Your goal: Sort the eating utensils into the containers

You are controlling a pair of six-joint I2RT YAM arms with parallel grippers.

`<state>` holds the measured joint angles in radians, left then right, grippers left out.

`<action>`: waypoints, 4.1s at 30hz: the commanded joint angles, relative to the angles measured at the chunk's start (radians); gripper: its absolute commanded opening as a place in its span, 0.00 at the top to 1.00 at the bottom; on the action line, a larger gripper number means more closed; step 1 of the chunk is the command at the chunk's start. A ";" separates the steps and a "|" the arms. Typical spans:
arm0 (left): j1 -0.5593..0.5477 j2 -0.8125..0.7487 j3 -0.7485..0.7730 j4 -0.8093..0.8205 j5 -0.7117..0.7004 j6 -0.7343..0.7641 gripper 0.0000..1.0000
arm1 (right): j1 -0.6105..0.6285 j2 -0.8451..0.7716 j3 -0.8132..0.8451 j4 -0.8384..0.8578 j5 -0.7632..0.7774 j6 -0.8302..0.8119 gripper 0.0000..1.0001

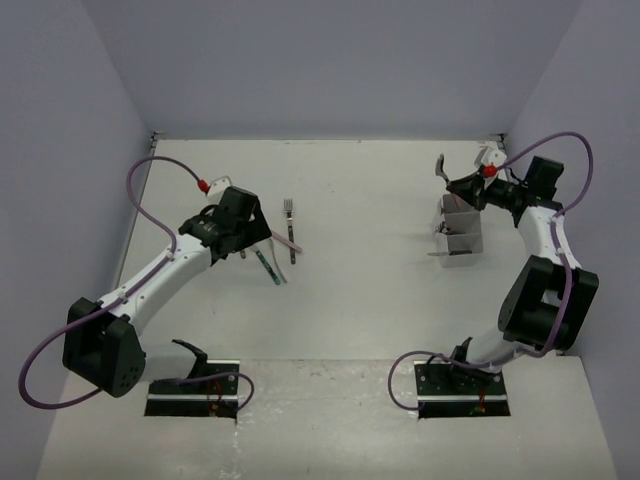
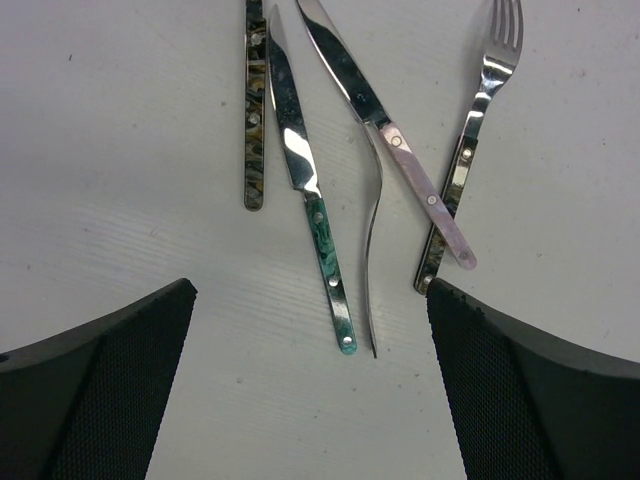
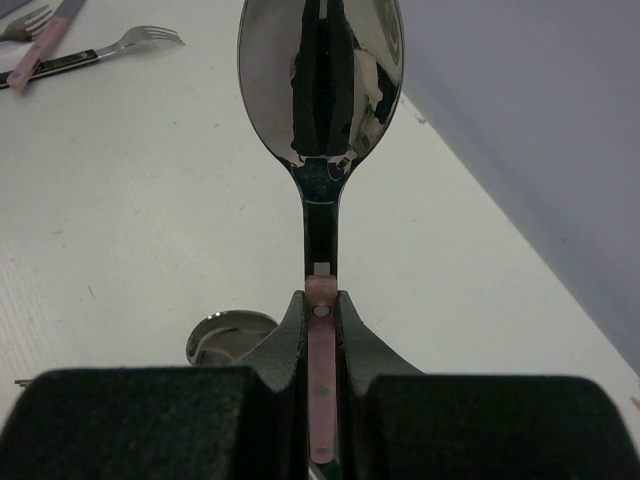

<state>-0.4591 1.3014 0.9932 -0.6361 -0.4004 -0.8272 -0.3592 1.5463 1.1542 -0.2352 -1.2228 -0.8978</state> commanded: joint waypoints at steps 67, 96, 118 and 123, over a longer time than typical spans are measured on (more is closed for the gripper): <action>0.281 0.371 0.012 0.294 0.107 0.292 0.16 | 0.767 -0.101 0.159 -0.110 0.953 1.016 0.01; 0.313 0.392 0.007 0.377 0.172 0.390 1.00 | 0.766 -0.083 0.151 -0.089 0.909 1.080 0.01; -0.116 -0.146 -0.125 0.736 0.535 0.484 1.00 | 0.960 -0.118 -0.011 0.330 0.859 1.681 0.01; -0.171 -0.171 -0.139 0.759 0.525 0.464 1.00 | 0.988 -0.169 -0.097 0.418 1.060 1.755 0.02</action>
<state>-0.6041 1.1698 0.8597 0.0181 0.1062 -0.3389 0.6189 1.4391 1.0962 0.0544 -0.3233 0.7578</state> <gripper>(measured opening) 0.039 0.988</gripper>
